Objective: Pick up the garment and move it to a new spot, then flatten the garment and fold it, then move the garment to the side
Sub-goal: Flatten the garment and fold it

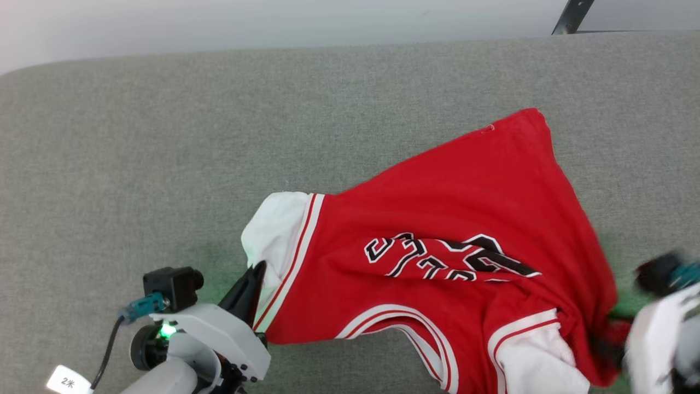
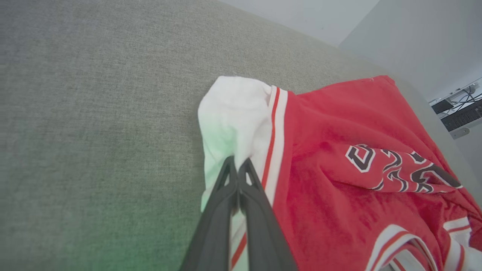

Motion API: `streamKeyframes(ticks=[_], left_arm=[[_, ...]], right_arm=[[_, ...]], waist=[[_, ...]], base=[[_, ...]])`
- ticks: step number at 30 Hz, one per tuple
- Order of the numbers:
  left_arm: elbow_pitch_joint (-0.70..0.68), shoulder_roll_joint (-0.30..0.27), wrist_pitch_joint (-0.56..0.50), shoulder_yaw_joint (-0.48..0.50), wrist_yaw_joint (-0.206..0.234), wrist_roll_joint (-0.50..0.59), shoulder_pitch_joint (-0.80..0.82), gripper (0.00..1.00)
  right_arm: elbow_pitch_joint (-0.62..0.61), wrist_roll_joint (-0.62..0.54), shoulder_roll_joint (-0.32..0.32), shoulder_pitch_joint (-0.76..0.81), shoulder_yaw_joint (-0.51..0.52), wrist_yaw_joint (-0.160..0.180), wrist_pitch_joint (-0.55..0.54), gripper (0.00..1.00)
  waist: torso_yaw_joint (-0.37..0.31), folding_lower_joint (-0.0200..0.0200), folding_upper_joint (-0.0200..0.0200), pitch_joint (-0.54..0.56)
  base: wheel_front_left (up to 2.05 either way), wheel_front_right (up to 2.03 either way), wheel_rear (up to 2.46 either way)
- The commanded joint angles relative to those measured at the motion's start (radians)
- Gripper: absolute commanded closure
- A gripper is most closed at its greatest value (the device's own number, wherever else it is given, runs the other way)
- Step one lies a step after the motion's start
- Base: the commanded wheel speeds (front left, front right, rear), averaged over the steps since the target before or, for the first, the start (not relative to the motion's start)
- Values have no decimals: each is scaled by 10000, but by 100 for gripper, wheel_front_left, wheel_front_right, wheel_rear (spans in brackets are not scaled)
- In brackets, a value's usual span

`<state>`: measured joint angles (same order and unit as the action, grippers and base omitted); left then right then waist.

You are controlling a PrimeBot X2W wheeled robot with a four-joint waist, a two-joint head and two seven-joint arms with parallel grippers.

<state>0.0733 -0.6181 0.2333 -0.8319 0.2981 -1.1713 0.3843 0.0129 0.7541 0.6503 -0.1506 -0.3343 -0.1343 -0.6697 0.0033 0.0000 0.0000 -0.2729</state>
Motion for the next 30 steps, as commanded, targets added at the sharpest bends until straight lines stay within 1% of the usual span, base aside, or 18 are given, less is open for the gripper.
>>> streamKeyframes(ticks=[1,3,7,9,11,14,16,19,22,26,28,30], left_arm=[[-9,15,36,23,17,12,-24,100],[-33,22,53,42,18,18,-17,100],[-78,99,73,67,-40,76,69,100],[-73,149,80,57,-65,119,138,100],[-65,216,73,35,-99,159,237,100],[-21,330,26,-23,-160,228,391,100],[5,378,13,-47,-222,264,535,100],[81,519,-41,-109,-326,351,782,100],[174,650,-51,-142,-412,418,987,100],[294,817,-28,-191,-505,479,1137,100],[365,877,-14,-200,-530,499,1168,100],[412,893,-10,-180,-540,494,1152,100]], right_arm=[[-61,20,135,-217,365,63,-88,0],[-600,130,214,-546,965,44,-302,0],[-1254,-62,481,-1484,1662,44,-1048,0],[-1319,-184,311,-2198,1936,44,-1220,0],[-1079,-475,103,-2944,2009,44,-1244,0],[-183,-1069,-424,-4202,1836,43,-894,0],[748,-1424,-748,-4935,1581,44,-684,0],[2168,-1933,-970,-5879,946,44,-519,0],[3405,-2208,-1117,-6646,340,44,-322,0],[4861,-2556,-1188,-7350,-389,44,-30,0],[5527,-2504,-1249,-7425,-876,41,-291,0],[5945,-2275,-1341,-7347,-1367,40,-425,0]], waist=[[12,0,0,-6],[26,0,0,-59],[160,0,0,-264],[270,0,0,-405],[402,0,0,-567],[617,0,0,-853],[775,0,0,-1064],[1058,0,0,-1359],[1291,0,0,-1642],[1514,0,0,-1894],[1587,0,0,-1932],[1621,0,0,-1940]], base=[[0,0,0],[0,0,0],[0,0,0],[0,0,0],[0,0,0],[0,0,0],[0,0,0],[0,0,0],[0,0,0],[0,0,0],[0,0,0],[0,0,0]])
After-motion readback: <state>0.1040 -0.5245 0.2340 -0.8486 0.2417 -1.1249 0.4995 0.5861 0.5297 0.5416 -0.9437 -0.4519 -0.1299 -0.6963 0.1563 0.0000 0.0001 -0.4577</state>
